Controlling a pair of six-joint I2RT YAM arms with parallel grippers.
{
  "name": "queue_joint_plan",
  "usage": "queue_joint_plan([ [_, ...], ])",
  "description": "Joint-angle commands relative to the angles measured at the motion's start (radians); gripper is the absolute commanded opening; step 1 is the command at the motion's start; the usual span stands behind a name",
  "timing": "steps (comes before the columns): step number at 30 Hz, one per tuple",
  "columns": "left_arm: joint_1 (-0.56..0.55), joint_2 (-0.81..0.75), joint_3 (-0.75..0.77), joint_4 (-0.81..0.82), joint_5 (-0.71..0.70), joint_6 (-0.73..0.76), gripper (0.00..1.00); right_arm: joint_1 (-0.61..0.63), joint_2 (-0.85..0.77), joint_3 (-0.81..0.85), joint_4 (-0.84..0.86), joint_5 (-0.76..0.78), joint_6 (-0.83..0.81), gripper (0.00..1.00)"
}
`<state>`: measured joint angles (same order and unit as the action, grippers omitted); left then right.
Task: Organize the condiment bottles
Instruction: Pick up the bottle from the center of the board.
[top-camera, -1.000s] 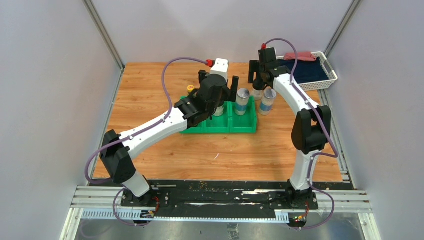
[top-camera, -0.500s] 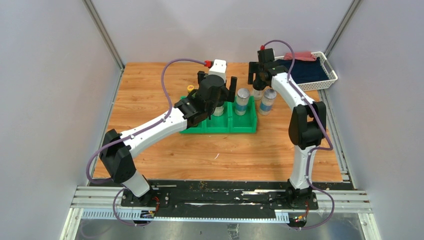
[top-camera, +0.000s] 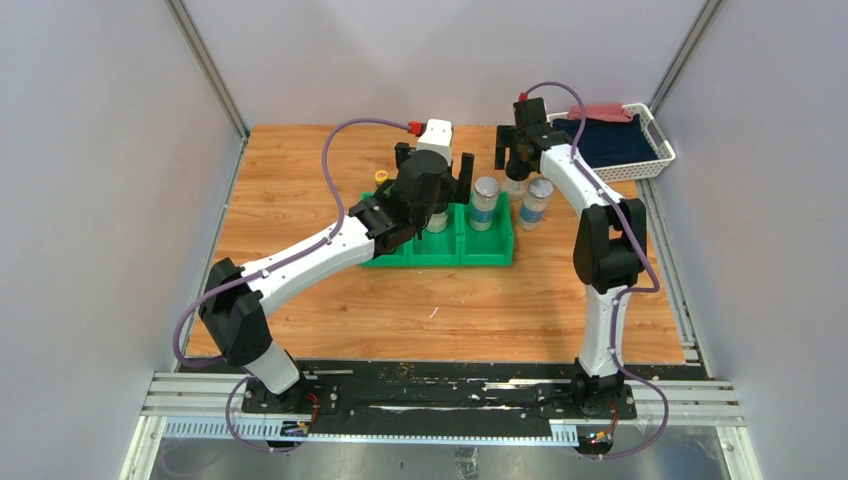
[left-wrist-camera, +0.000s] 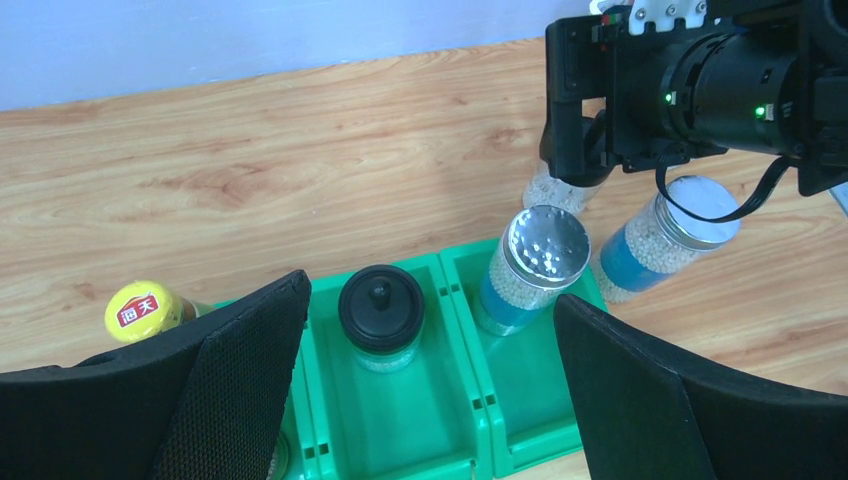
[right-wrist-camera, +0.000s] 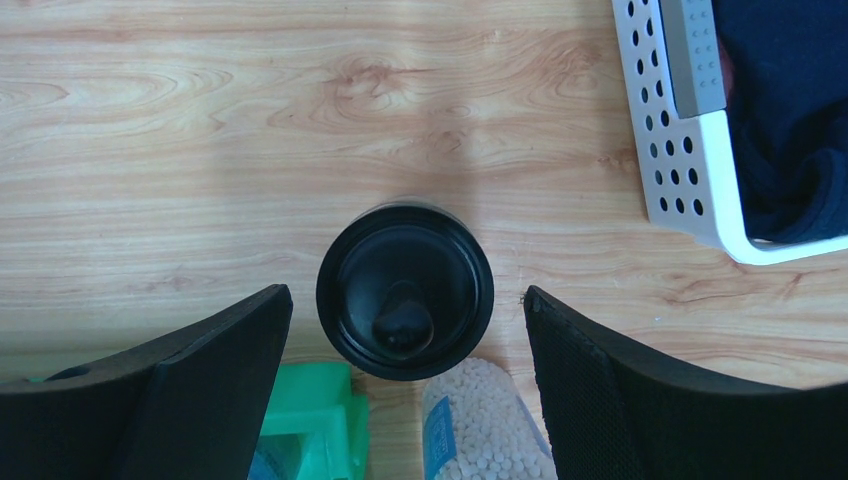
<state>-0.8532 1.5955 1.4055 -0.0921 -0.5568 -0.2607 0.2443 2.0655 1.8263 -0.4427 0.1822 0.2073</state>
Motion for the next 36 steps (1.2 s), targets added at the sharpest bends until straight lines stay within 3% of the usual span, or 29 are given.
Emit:
queue_joint_plan([
  [1, 0.006, -0.025, -0.017, 0.032, 0.001, -0.005, 1.00, -0.020, 0.027, 0.036, -0.027, -0.011, -0.019, 0.90],
  [6, 0.007, -0.024, -0.022, 0.038, 0.002, -0.007, 1.00, -0.022, 0.036, 0.041, -0.026, -0.016, -0.020, 0.86],
  [10, 0.008, -0.022, -0.026, 0.040, 0.004, -0.010, 1.00, -0.023, 0.039, 0.044, -0.025, -0.021, -0.024, 0.70],
  [12, 0.008, -0.022, -0.027, 0.040, 0.006, -0.012, 1.00, -0.023, 0.040, 0.044, -0.025, -0.023, -0.027, 0.55],
  [14, 0.008, -0.023, -0.029, 0.041, 0.005, -0.012, 1.00, -0.023, 0.041, 0.044, -0.022, -0.022, -0.030, 0.32],
  [18, 0.008, -0.024, -0.034, 0.040, 0.006, -0.015, 1.00, -0.023, 0.038, 0.045, -0.022, -0.022, -0.032, 0.01],
  [36, 0.009, -0.028, -0.040, 0.040, -0.003, -0.019, 0.99, -0.024, -0.028, 0.071, 0.029, -0.068, -0.081, 0.00],
])
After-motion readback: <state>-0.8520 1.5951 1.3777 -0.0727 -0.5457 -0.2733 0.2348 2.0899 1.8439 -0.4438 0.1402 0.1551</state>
